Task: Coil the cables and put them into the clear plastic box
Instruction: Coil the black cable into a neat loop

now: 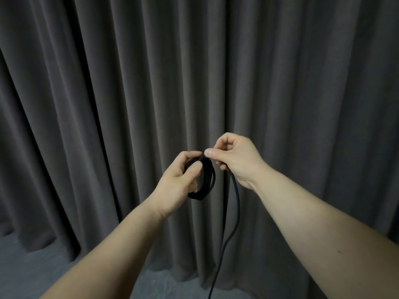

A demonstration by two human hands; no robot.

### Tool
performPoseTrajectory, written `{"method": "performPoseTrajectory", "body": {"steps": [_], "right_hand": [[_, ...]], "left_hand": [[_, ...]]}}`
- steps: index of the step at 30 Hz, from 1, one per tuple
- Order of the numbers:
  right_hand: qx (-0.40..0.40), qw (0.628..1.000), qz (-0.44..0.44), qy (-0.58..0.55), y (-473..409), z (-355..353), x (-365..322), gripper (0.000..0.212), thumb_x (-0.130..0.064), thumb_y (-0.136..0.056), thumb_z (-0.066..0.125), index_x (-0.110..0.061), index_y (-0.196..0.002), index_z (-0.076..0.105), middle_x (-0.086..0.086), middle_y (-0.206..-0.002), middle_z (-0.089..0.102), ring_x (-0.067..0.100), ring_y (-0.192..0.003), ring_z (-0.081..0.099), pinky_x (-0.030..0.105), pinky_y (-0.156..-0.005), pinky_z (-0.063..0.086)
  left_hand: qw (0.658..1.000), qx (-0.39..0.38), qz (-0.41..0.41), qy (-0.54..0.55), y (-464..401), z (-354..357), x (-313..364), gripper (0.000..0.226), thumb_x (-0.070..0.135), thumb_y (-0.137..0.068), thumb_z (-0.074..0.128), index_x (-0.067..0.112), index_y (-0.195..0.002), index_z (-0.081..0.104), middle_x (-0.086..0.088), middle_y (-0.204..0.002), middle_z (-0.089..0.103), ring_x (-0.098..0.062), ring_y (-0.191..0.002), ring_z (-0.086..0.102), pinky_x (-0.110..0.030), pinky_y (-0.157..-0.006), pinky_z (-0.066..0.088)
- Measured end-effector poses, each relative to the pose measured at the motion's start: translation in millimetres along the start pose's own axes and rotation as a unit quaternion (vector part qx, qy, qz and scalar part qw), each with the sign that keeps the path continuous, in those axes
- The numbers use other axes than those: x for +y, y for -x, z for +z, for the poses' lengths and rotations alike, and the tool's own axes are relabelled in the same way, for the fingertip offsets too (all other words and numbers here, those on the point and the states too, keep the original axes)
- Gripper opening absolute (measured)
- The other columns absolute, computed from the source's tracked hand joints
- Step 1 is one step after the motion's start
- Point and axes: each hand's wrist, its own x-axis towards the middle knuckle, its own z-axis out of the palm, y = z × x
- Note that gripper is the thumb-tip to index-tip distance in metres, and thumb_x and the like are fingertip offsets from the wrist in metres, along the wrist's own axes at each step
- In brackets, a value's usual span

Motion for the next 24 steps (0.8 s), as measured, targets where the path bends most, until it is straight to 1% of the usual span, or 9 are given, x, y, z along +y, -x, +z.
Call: {"method": "performPoseTrajectory", "body": {"steps": [5,9,12,14,15,17,19,22,24], "right_hand": [[0.031,0.998,0.011,-0.047,5,8,15,0.03,-0.013,-0.078,0.077,-0.011,-0.064,0.05,0.005,-0.055,0.053,0.011,-0.047,0.051,0.024,-0.047,0.043],[0.004,1.0,-0.025,-0.004,10,10,31,0.025,-0.002,-0.08,0.071,-0.019,-0.072,0.054,-0.003,-0.067,0.056,0.011,-0.059,0.052,0.028,-0.06,0.045],[-0.063,0.997,0.039,0.037,18,10,46,0.027,-0.008,-0.071,0.071,-0.024,-0.08,0.051,0.003,-0.081,0.06,0.016,-0.072,0.057,0.027,-0.067,0.044],[-0.109,0.989,0.097,0.027,23,11,50,0.026,-0.003,-0.08,0.068,-0.019,-0.083,0.047,0.008,-0.08,0.063,0.018,-0.069,0.063,0.024,-0.059,0.044],[-0.105,0.988,0.115,0.013,24,12,48,0.024,0.0,-0.085,0.064,-0.017,-0.083,0.046,0.008,-0.076,0.064,0.017,-0.064,0.064,0.022,-0.054,0.044],[-0.032,0.992,0.114,-0.044,21,8,42,0.02,0.002,-0.088,0.06,-0.014,-0.082,0.05,0.008,-0.069,0.061,0.013,-0.051,0.059,0.022,-0.049,0.044],[0.064,0.994,0.072,-0.055,13,0,36,0.017,-0.002,-0.088,0.062,-0.012,-0.077,0.055,0.005,-0.061,0.057,0.011,-0.041,0.048,0.022,-0.045,0.042],[0.161,0.981,-0.019,0.104,-5,-12,21,0.033,-0.031,-0.08,0.074,-0.017,-0.062,0.051,-0.009,-0.048,0.045,0.01,-0.046,0.038,0.024,-0.047,0.037],[0.171,0.973,-0.009,0.156,-12,-21,9,0.043,-0.045,-0.072,0.077,-0.019,-0.06,0.045,-0.01,-0.047,0.039,0.011,-0.048,0.035,0.025,-0.049,0.031]], "left_hand": [[0.998,0.043,0.033,0.018,1,1,3,0.02,0.006,-0.102,0.042,0.011,-0.108,0.06,0.01,-0.055,0.04,-0.006,-0.046,0.03,-0.015,-0.045,0.031],[0.989,0.119,0.059,0.058,-8,-4,8,0.023,0.008,-0.103,0.04,0.013,-0.103,0.062,0.011,-0.053,0.039,-0.003,-0.047,0.033,-0.018,-0.047,0.032],[0.979,0.169,0.063,0.096,-19,-12,14,0.024,0.009,-0.103,0.039,0.015,-0.098,0.062,0.01,-0.052,0.038,-0.004,-0.045,0.03,-0.019,-0.046,0.03],[0.976,0.188,0.065,0.093,-23,-16,17,0.025,0.011,-0.103,0.04,0.017,-0.097,0.063,0.008,-0.054,0.037,-0.005,-0.045,0.029,-0.019,-0.047,0.031],[0.974,0.196,0.065,0.089,-24,-18,18,0.025,0.011,-0.103,0.04,0.017,-0.098,0.063,0.007,-0.055,0.037,-0.006,-0.046,0.029,-0.02,-0.048,0.03],[0.971,0.212,0.064,0.087,-25,-24,16,0.025,0.011,-0.103,0.04,0.017,-0.098,0.064,0.005,-0.057,0.035,-0.007,-0.047,0.028,-0.021,-0.05,0.029],[0.968,0.225,0.059,0.097,-25,-30,13,0.026,0.011,-0.103,0.04,0.016,-0.097,0.065,0.004,-0.058,0.035,-0.008,-0.048,0.027,-0.022,-0.051,0.029],[0.962,0.242,0.057,0.116,-24,-37,14,0.026,0.011,-0.103,0.04,0.016,-0.096,0.065,0.005,-0.056,0.035,-0.007,-0.046,0.028,-0.019,-0.048,0.03],[0.955,0.258,0.061,0.13,-26,-42,19,0.027,0.011,-0.103,0.04,0.015,-0.096,0.065,0.005,-0.056,0.035,-0.007,-0.046,0.028,-0.02,-0.048,0.032]]}}
